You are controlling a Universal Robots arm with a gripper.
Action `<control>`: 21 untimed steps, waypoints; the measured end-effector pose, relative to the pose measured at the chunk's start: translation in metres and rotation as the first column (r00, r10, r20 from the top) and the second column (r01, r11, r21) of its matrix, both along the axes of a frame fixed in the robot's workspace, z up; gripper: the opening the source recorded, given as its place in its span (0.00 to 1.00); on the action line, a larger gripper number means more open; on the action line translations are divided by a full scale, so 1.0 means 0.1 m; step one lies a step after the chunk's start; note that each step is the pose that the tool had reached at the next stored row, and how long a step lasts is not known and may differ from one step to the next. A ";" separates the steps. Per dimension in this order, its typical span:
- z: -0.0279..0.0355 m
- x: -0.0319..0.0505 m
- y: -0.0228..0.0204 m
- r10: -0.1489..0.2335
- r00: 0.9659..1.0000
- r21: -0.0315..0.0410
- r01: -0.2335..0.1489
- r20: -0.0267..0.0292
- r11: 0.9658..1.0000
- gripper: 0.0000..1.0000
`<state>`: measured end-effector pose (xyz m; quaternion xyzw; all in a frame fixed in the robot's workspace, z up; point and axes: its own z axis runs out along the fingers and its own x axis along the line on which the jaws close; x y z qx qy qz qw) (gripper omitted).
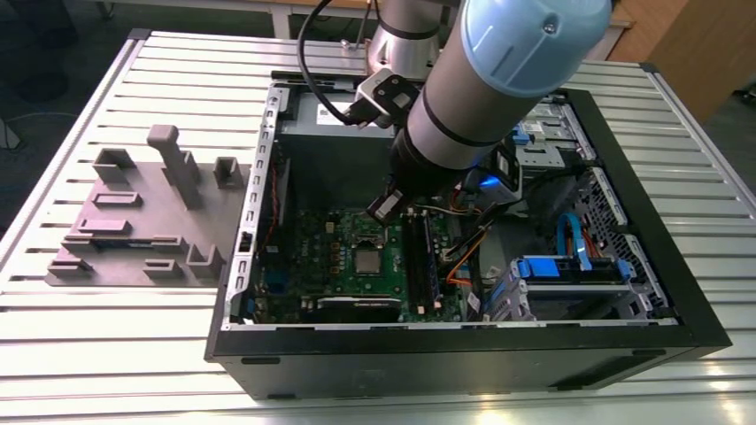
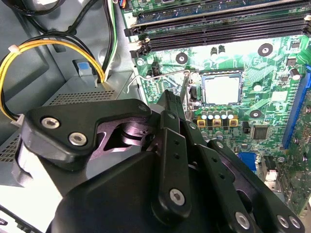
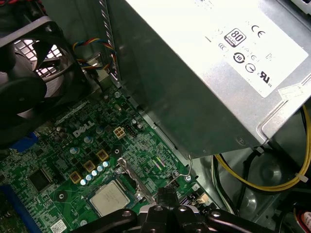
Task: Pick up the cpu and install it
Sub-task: 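Close the cpu cover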
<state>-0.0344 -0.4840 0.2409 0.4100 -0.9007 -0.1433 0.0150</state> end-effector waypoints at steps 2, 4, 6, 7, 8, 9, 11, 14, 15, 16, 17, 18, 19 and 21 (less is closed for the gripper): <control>0.000 0.000 -0.005 0.000 1.000 0.000 0.000 0.000 1.000 0.10; 0.000 0.000 -0.009 0.000 1.000 0.000 0.000 0.000 1.000 0.10; 0.000 0.000 -0.015 0.000 1.000 0.000 0.000 0.000 1.000 0.10; 0.000 0.000 -0.016 0.000 1.000 0.000 0.000 0.000 1.000 0.10; 0.000 0.000 -0.018 0.000 1.000 -0.001 0.000 0.000 1.000 0.10; 0.000 0.000 -0.020 0.000 1.000 -0.002 0.000 0.000 1.000 0.10; 0.000 0.000 -0.029 0.000 1.000 -0.003 0.000 0.000 1.000 0.10; 0.000 0.000 -0.038 0.000 1.000 -0.003 0.000 0.000 1.000 0.10; 0.000 0.000 -0.041 0.000 1.000 -0.003 0.000 0.000 1.000 0.10; 0.000 0.000 -0.044 0.000 1.000 -0.003 0.000 0.000 1.000 0.10; 0.000 0.000 -0.047 0.000 1.000 -0.003 0.000 0.000 1.000 0.10; 0.000 0.000 -0.049 0.000 1.000 -0.003 0.000 0.000 1.000 0.10; 0.000 0.000 -0.052 0.000 1.000 -0.003 0.000 0.000 1.000 0.10; 0.000 0.000 -0.057 0.000 1.000 -0.003 0.000 0.000 1.000 0.10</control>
